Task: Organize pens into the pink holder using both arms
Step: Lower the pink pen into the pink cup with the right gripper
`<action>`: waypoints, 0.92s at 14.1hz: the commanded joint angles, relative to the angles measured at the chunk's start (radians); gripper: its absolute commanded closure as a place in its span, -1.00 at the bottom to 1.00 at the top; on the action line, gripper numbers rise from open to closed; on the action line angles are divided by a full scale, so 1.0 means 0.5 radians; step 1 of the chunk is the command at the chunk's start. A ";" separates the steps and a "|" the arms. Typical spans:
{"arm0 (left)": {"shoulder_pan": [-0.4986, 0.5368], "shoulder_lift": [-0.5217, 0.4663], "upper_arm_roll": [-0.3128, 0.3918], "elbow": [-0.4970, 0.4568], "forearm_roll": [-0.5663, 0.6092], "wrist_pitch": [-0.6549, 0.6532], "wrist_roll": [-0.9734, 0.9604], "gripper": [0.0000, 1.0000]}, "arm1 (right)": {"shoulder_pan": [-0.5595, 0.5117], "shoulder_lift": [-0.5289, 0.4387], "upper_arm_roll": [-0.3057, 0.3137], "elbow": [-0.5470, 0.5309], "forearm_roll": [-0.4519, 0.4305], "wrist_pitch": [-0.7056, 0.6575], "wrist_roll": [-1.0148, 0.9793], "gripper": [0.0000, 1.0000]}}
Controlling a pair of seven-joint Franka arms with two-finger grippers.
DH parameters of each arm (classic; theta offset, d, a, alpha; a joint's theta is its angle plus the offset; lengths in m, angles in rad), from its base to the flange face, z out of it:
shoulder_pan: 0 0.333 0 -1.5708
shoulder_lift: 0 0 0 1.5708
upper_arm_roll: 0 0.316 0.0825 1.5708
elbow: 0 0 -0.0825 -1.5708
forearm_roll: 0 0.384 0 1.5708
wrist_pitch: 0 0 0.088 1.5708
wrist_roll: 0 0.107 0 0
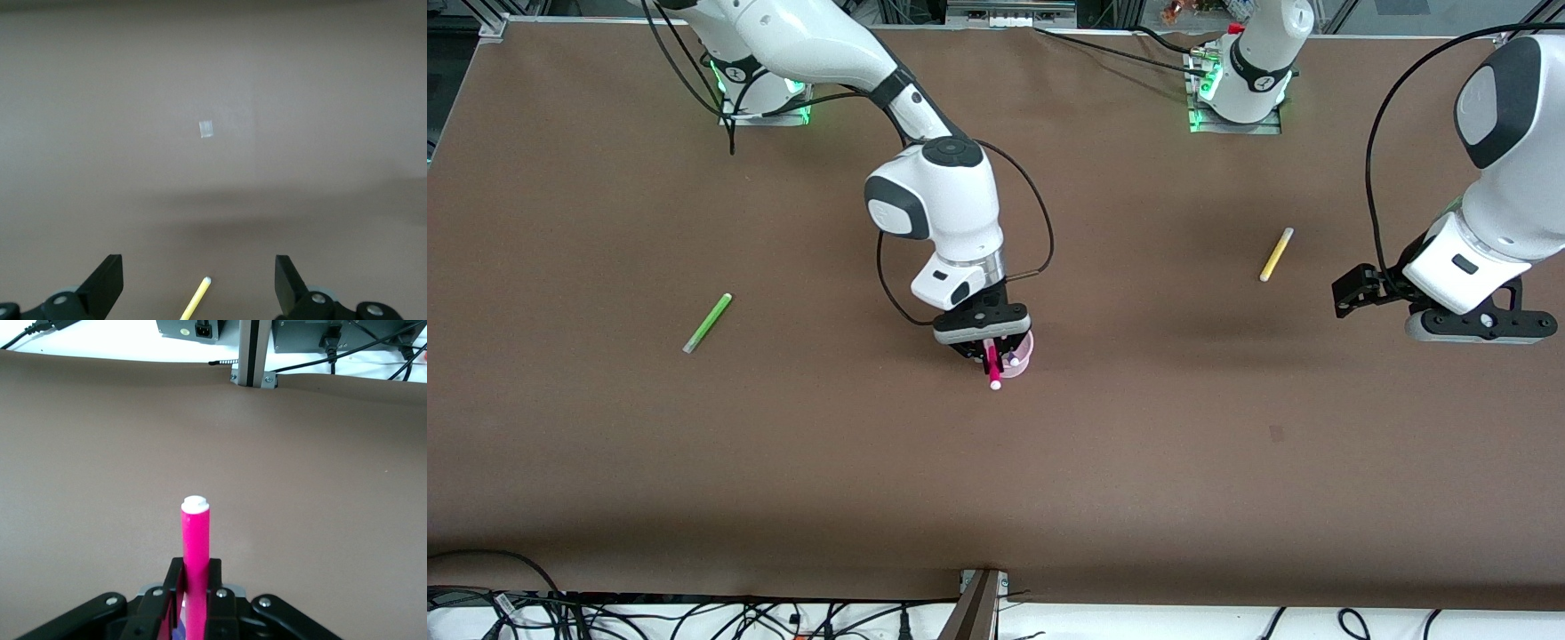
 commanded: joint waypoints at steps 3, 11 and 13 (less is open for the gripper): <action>0.011 0.009 -0.010 0.139 -0.046 -0.135 0.077 -1.00 | 0.055 0.038 -0.078 0.062 -0.051 0.030 0.086 1.00; -0.002 0.006 -0.013 0.219 -0.061 -0.203 0.074 -1.00 | 0.116 0.066 -0.124 0.049 -0.054 0.030 0.187 1.00; -0.008 0.006 -0.013 0.219 -0.061 -0.203 0.077 -1.00 | 0.171 0.081 -0.176 0.043 -0.090 0.030 0.221 1.00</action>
